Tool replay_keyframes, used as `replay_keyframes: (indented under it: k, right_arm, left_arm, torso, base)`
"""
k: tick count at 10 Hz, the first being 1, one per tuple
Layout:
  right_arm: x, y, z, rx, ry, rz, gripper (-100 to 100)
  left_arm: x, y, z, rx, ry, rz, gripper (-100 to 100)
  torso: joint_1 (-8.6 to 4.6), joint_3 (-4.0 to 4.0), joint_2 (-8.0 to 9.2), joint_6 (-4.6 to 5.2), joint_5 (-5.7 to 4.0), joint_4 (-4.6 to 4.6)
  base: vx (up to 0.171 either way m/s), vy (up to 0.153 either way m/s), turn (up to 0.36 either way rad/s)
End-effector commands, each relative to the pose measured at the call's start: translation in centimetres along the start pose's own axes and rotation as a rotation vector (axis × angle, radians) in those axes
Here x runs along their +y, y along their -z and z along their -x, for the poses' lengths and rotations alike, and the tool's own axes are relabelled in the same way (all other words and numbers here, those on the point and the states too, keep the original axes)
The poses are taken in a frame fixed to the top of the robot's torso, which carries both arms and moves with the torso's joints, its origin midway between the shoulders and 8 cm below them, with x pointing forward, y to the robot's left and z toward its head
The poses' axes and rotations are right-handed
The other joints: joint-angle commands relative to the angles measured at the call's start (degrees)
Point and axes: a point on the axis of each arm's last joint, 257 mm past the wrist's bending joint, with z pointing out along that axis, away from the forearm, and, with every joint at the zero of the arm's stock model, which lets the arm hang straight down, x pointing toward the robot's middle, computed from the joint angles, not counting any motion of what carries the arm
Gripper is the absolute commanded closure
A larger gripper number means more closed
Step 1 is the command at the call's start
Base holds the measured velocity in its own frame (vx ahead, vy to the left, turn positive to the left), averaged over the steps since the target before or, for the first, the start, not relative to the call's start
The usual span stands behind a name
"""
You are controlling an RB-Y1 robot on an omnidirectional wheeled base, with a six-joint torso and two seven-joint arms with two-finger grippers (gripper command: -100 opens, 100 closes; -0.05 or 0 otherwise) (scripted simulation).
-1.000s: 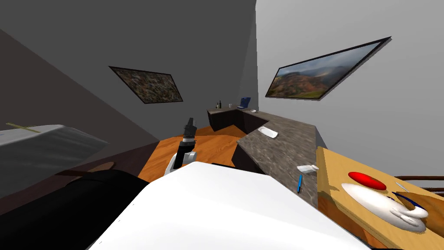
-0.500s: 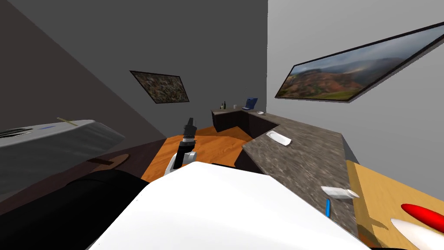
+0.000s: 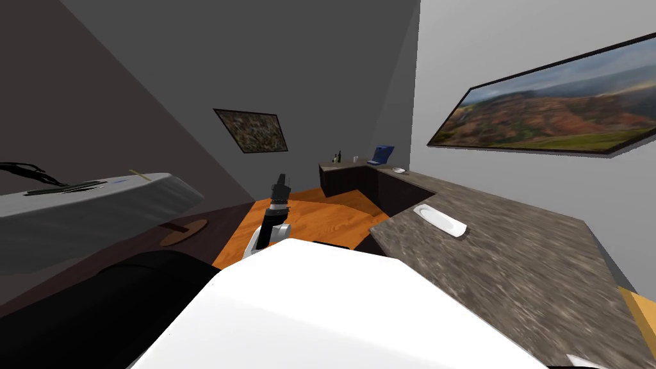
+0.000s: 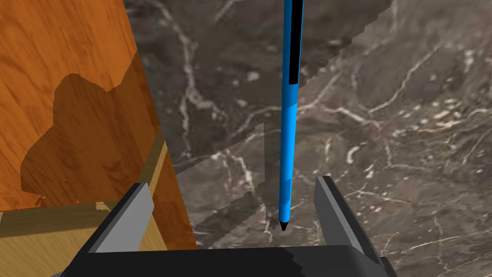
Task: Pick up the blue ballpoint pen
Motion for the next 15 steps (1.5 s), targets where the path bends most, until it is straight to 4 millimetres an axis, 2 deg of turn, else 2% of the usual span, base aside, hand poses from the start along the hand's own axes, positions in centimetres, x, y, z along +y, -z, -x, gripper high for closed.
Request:
replay_keyframes:
  k: [1, 2, 3, 6, 8, 9, 13, 14, 15]
  right_arm:
    - [0.0, 0.0, 0.0, 0.000, 0.000, 0.000, -100]
    - [0.0, 0.0, 0.0, 0.001, -0.001, -0.003, 0]
    - [-0.6, -0.9, -1.0, 0.000, -0.007, 0.000, -100]
    - [-1.5, -2.5, -2.6, 0.002, -0.014, 0.002, -100]
    - [-1.4, -2.3, -2.5, 0.000, -0.015, 0.002, -100]
    - [-1.4, -2.3, -2.5, 0.000, -0.014, 0.001, 100]
    - [-1.4, -2.3, -2.5, 0.000, -0.014, 0.002, 100]
    - [-1.4, -2.3, -2.5, 0.000, -0.014, 0.001, 0]
    - [-0.8, -1.2, -1.2, 0.001, -0.008, 0.000, 100]
  left_arm:
    - [0.0, 0.0, 0.0, 0.000, 0.000, 0.000, 0]
    - [0.0, 0.0, 0.0, 0.000, 0.000, 0.000, 0]
    - [0.0, 0.0, 0.0, 0.000, 0.000, 0.000, 0]
    - [0.0, 0.0, 0.0, 0.000, 0.000, 0.000, 0]
    - [0.0, 0.0, 0.0, 0.000, 0.000, 0.000, 0]
    - [0.0, 0.0, 0.0, 0.000, 0.000, 0.000, 0]
    - [0.0, 0.0, 0.0, 0.000, 0.000, 0.000, 0]
    - [0.0, 0.0, 0.0, 0.000, 0.000, 0.000, 0]
    - [0.0, 0.0, 0.0, 0.000, 0.000, 0.000, 0]
  torso:
    - [0.00, 0.00, 0.00, 0.00, 0.00, 0.00]
    - [-0.16, 0.17, 0.32, 0.07, -0.02, 0.06]
    - [-0.28, 0.35, 0.62, 0.08, -0.06, 0.14]
    - [-0.55, 0.43, 0.75, 0.08, -0.14, 0.18]
    - [-0.52, 0.46, 0.79, 0.09, -0.13, 0.19]
    - [-0.44, 0.48, 0.82, 0.09, -0.11, 0.19]
    - [-0.37, 0.50, 0.87, 0.10, -0.09, 0.20]
    - [-0.37, 0.50, 0.86, 0.10, -0.09, 0.20]
    - [-0.37, 0.50, 0.86, 0.10, -0.09, 0.20]
  base:
    - [0.093, 0.041, 0.030]
    - [0.018, 0.007, -0.003]
    - [0.028, -0.016, 0.047]
    - [0.029, -0.045, 0.032]
    - [0.013, -0.022, 0.007]
    - [0.000, 0.000, 0.000]
    - [0.000, 0.000, 0.000]
    - [0.000, 0.000, 0.000]
    - [-0.030, 0.036, -0.058]
